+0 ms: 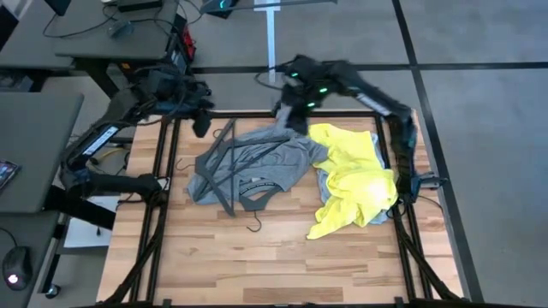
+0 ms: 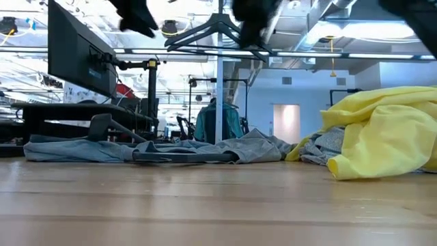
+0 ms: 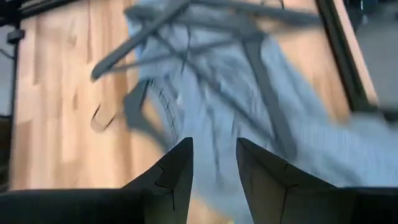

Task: Hang clothes
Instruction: Hang the yellow shirt on the bottom black hanger

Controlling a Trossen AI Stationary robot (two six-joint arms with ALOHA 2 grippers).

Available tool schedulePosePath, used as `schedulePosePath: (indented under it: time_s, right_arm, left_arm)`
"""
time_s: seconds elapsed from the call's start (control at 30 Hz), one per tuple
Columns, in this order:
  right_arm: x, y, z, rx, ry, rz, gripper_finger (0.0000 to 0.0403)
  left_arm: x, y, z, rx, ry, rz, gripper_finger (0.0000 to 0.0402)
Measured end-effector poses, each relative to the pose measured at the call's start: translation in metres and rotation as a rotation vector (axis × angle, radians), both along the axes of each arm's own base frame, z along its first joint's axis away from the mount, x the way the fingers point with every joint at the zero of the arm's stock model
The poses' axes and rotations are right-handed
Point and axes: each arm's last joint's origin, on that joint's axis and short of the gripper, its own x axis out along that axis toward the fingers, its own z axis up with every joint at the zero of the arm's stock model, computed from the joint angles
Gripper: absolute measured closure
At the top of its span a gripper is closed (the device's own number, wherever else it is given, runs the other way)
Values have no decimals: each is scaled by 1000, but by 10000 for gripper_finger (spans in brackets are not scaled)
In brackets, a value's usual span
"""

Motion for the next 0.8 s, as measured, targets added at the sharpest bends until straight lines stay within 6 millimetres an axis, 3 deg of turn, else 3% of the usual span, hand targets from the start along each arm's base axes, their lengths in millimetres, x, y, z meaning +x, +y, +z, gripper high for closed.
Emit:
schedulePosePath:
  time_s: [0.17,0.3,0.5,0.67,0.8]
  right_arm:
    - [-40,15,17,-44,97,-161,290]
    - [-69,25,10,-36,134,-236,290]
    - [-90,29,-59,88,279,-380,290]
    - [-97,47,-122,279,430,-355,290]
    - [-96,65,-142,375,505,-413,290]
  left_arm:
    - [44,11,-21,-44,9,-66,228]
    - [76,14,-41,-121,18,-111,228]
    - [94,10,-67,-243,125,-189,228]
    - [85,4,-73,-281,231,-240,228]
    - [70,6,-76,-310,308,-273,228]
